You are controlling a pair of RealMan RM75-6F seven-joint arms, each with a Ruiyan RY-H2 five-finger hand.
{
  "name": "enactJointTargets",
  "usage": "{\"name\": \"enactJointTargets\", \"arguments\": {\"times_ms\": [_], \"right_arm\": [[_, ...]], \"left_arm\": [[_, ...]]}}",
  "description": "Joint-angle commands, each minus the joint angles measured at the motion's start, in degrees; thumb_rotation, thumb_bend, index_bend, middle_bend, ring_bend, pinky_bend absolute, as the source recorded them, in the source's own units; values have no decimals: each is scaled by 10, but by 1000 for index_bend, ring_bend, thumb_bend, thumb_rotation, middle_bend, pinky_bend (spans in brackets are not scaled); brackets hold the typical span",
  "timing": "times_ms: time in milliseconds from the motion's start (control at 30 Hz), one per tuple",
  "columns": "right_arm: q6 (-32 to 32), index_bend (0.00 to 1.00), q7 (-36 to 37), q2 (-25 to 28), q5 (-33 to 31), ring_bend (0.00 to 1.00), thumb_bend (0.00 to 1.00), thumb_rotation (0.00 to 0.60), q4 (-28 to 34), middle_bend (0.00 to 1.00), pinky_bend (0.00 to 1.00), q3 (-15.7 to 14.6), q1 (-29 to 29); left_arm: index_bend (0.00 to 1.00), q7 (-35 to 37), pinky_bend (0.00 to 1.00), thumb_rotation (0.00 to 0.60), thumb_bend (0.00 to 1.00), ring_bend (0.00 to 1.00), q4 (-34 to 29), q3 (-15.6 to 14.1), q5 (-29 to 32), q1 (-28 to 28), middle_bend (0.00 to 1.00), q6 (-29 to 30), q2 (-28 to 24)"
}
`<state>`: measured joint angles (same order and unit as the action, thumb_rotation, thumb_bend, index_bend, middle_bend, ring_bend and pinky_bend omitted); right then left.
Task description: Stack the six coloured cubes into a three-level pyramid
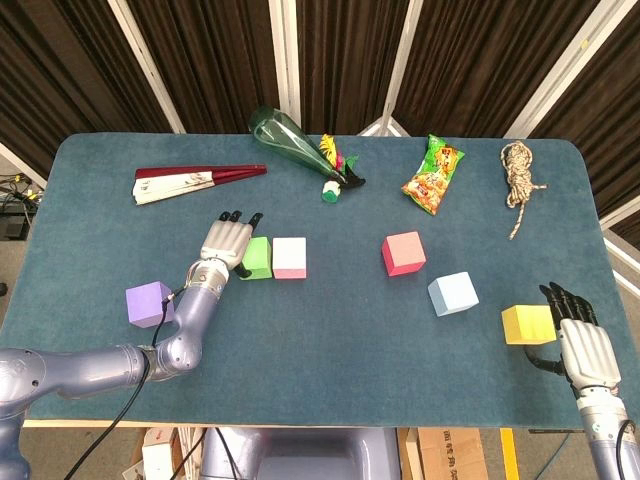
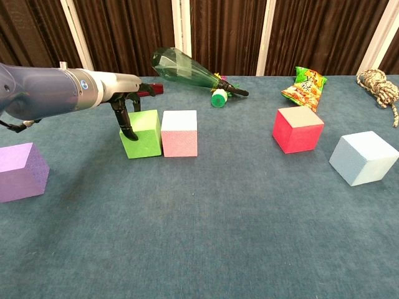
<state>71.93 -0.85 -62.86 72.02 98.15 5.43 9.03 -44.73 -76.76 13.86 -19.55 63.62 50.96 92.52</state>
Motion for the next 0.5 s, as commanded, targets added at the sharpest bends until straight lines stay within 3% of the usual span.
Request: {"name": "enactJointTargets", "arguments": {"times_ms": [33,500], "right_arm": [[1,0,-1,0,0,0,318,600,0,0,0,0,0],[0,0,-3,-1,-3,0,319,600,0,0,0,1,1]], "left_arm": [[50,3,98,600,298,78,0,-1,-1,1,417,-1,0],[50,9,98,600,298,78,6,-7,1,10,416,-6,5]]}}
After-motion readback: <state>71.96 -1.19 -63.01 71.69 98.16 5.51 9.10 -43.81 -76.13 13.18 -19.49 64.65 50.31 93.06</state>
